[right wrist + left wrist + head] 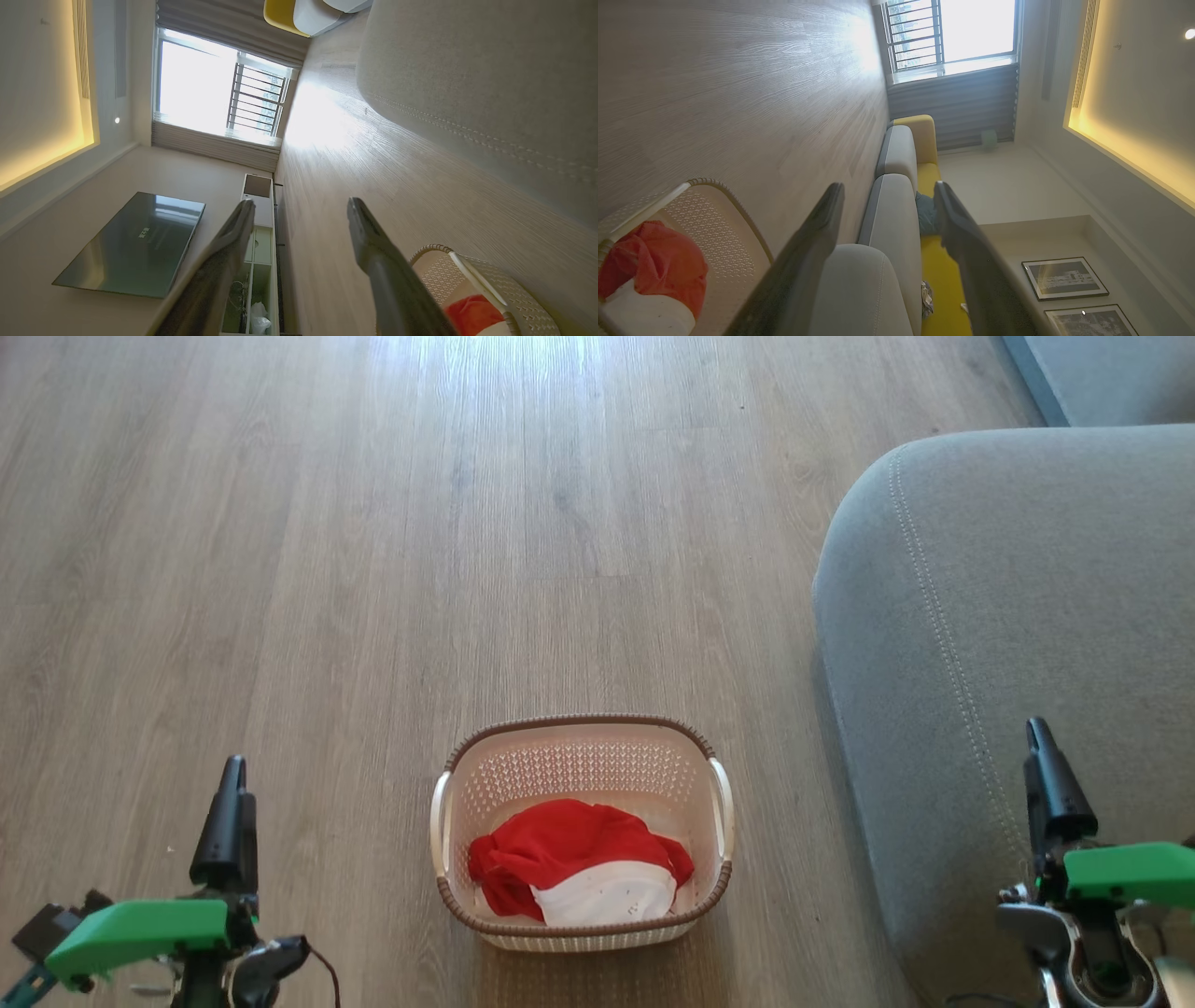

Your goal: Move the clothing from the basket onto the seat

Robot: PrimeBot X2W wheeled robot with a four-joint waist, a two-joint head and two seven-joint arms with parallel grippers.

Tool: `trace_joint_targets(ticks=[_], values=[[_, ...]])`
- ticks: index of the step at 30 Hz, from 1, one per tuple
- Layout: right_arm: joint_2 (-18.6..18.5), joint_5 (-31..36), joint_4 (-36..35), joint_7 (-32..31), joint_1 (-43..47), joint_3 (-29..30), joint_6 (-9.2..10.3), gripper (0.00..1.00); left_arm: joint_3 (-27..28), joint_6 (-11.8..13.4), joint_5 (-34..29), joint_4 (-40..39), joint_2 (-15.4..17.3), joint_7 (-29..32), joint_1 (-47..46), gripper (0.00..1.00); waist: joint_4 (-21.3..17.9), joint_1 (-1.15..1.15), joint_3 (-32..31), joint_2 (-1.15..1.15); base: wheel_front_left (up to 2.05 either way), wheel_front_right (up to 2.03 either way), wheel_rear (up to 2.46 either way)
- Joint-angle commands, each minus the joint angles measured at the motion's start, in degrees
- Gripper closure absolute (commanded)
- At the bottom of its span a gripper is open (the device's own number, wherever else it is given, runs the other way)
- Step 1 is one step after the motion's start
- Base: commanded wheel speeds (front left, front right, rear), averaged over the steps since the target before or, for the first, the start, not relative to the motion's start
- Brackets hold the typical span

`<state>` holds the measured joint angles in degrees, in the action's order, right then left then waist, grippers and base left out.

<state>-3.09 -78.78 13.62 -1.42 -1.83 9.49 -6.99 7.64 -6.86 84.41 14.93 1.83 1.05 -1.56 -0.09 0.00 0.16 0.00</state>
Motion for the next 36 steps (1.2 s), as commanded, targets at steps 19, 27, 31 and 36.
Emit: trace_joint_targets(ticks=[19,27,31,36], values=[[0.08,21.78,-11.37,3.73,-4.93,-4.71,-0.21,0.00,2.01,1.08,-15.38,-12.47,0.56,-3.55,-4.78,0.00,0.20,0.00,0.34,0.00,0.00,0.00,0.00],[0.09,30.17,-13.97,5.09,-5.63,-6.77,-0.24,0.00,-1.10,3.44,-23.20,-17.46,0.61,-4.90,-4.73,0.00,0.18,0.00,0.42,0.00,0.00,0.00,0.00],[0.10,34.81,-15.01,5.77,-5.77,-8.36,-0.25,0.00,-3.69,4.04,-28.91,-19.38,0.64,-5.56,-4.49,0.00,0.17,0.00,0.44,0.00,0.00,0.00,0.00],[0.11,39.57,-15.91,6.62,-6.00,-9.29,-0.27,0.00,-8.18,7.23,-40.14,-20.90,0.67,-6.40,-4.58,0.00,0.19,0.00,0.56,0.00,0.00,0.00,0.00]])
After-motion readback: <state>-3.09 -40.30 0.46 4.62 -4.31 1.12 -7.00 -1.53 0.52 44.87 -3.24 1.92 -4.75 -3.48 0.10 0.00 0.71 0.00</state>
